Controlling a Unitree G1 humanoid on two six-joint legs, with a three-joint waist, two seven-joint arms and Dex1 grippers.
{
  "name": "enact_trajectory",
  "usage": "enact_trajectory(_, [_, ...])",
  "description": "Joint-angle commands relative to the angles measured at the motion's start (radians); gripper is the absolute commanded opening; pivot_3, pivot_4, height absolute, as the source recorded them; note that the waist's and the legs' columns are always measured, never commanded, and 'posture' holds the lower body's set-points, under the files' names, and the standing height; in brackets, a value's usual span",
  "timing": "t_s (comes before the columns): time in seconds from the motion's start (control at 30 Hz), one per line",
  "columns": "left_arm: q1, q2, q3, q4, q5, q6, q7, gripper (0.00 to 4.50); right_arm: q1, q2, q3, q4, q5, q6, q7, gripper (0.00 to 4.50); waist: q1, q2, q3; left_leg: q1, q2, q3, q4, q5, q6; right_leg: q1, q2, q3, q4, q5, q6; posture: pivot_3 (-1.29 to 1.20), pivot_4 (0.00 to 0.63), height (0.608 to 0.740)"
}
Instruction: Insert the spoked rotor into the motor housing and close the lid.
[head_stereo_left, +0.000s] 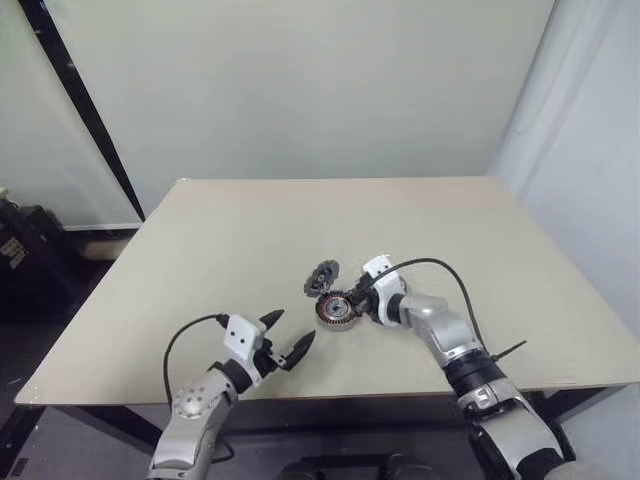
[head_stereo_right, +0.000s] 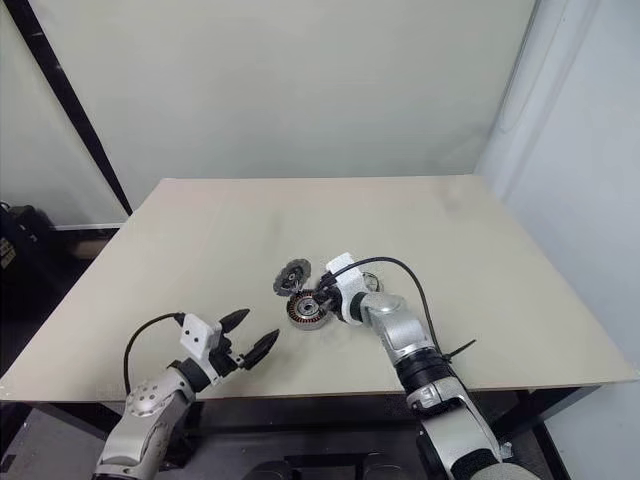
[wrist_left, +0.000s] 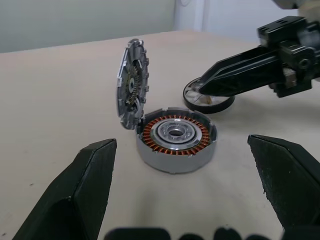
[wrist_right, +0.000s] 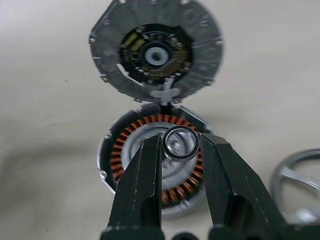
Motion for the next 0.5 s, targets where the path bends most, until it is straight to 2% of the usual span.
enact_trajectory(0.03, [0.0,0.018,0.025,-0.02,0.003,-0.02,-0.002,4.5,-0.053,0.025,0.012,0.033,-0.013,-0.038,0.004,0.8,0.0,0.0,0.0,0.0,0.0,0.0,0.0,0.0,0.0,0.0,0.0,0.0,0.0,0.0,0.0,0.0,0.0,0.74])
enact_trajectory(0.5, [0.037,0.063,0.07,-0.037,-0.017,-0.011,-0.018,4.5,-0.121,0.08,0.013,0.222,-0.046,-0.132,-0.006,0.8,-0.001,0.0,0.0,0.0,0.001,0.0,-0.002,0.0,0.0,-0.001,0.0,0.0,0.0,0.0,0.0,0.0,0.0,0.74])
